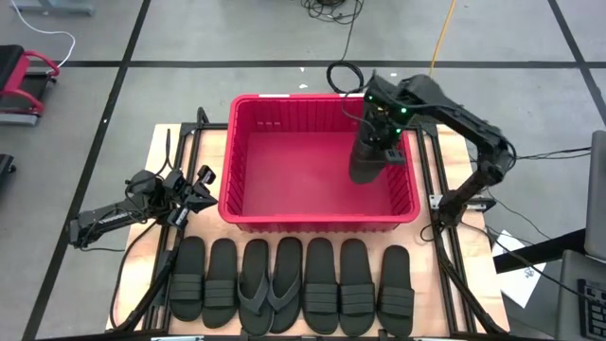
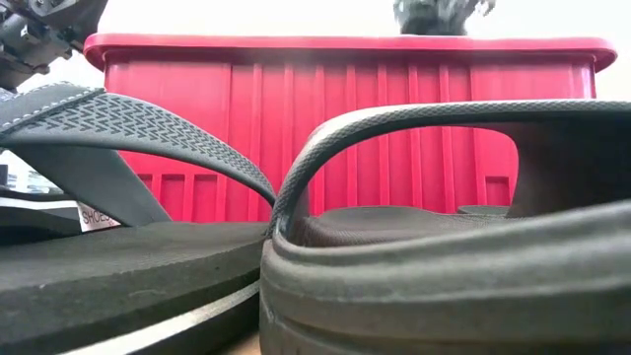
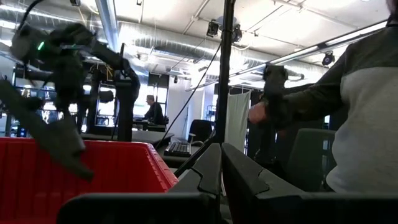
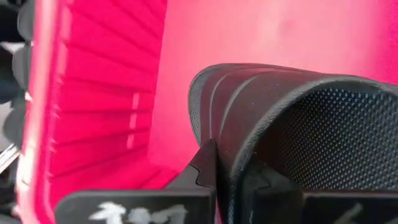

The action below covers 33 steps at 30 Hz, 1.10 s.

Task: Pick and place slides into bin
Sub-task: Put the slipper into the bin

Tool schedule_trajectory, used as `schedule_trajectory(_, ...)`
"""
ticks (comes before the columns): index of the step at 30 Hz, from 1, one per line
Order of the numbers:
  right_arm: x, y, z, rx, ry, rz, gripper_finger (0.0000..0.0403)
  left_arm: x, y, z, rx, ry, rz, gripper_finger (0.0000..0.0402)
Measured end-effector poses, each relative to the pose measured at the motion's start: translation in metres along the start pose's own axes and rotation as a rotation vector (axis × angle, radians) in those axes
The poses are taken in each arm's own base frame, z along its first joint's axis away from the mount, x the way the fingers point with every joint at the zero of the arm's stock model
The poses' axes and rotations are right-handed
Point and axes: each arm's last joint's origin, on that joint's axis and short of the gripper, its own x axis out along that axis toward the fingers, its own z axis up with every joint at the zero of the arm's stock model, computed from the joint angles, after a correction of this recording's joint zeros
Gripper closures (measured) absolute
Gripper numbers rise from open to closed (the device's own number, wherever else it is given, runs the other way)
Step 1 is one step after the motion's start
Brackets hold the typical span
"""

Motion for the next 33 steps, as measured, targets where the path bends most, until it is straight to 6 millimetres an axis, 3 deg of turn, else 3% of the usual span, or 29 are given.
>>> schedule_trajectory(5, 0.03, -0.013, -0.024, -0.042, 0.095, 0.092, 0.0398, 0.0, 0.0, 0.0, 0.0, 0.0, 0.0, 0.0382)
schedule_trajectory(10, 0.04, -0.023, -0.037, -0.048, 0.096, 0.1, 0.0398, 0.0, 0.0, 0.0, 0.0, 0.0, 0.0, 0.0382)
schedule_trajectory(16, 0.044, -0.029, -0.036, -0.067, 0.082, 0.113, 0.0398, 0.0, 0.0, 0.0, 0.005, 0.0, 0.001, 0.0382)
schedule_trajectory(26, 0.07, -0.045, -0.032, -0.046, 0.1, 0.248, 0.0397, 0.0, 0.002, 0.001, 0.053, -0.02, 0.053, 0.0382)
schedule_trajectory(33, 0.105, -0.065, -0.036, 0.03, 0.145, 0.355, 0.0397, 0.0, 0.002, 0.001, 0.031, -0.02, 0.054, 0.0382)
